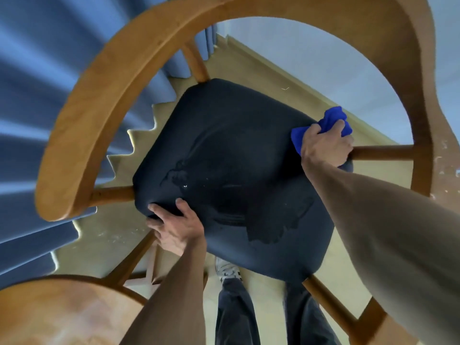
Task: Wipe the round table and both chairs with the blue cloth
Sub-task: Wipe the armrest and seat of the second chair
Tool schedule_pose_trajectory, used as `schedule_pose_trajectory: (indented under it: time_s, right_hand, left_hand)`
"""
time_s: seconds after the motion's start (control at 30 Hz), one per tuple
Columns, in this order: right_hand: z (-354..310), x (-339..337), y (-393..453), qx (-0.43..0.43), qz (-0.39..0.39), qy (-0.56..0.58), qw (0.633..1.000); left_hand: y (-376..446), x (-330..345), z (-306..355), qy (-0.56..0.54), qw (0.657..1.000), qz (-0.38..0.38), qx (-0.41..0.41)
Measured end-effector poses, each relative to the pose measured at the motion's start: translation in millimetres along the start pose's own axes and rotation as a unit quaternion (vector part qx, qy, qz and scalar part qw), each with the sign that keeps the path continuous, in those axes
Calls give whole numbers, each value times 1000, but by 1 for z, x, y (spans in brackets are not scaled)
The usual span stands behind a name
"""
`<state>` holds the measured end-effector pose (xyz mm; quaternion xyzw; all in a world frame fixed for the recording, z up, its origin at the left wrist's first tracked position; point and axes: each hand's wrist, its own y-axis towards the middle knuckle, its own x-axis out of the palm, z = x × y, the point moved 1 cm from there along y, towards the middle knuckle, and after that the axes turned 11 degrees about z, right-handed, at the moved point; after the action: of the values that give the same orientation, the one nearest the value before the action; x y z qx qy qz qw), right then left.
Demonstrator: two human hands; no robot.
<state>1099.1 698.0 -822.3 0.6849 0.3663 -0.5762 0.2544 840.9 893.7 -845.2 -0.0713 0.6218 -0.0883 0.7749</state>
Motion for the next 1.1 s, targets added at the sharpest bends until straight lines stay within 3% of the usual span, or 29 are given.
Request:
schedule_pose_trajectory:
  time_s: [0.2, 0.37, 0.63, 0.77, 0.87, 0.9, 1.1]
  right_hand:
    - [-104, 28, -81, -122, -41, 69, 989]
    - [-170, 50, -165, -283, -90, 115, 948]
    - [-156, 62, -205, -397, -79, 101, 909]
    - [-146, 59, -236, -470, -98, 84, 873]
    - [-133, 58, -265, -513, -128, 88, 844]
    - [-128, 57, -273, -528, -142, 91, 832]
    - [-91, 51, -307, -595, -180, 134, 772]
  left_hand:
    - [9, -2, -18, -62, 998, 12, 13]
    - [11, 0, -29, -136, 991, -5, -15]
    - [12, -5, -41, -176, 983, 35, 46]
    - [14, -7, -33, -204, 979, 26, -5]
    - [13, -15, -35, -210, 977, 18, 8]
    - [14, -15, -39, -221, 975, 10, -3]
    - [13, -17, -65, -261, 931, -10, -256]
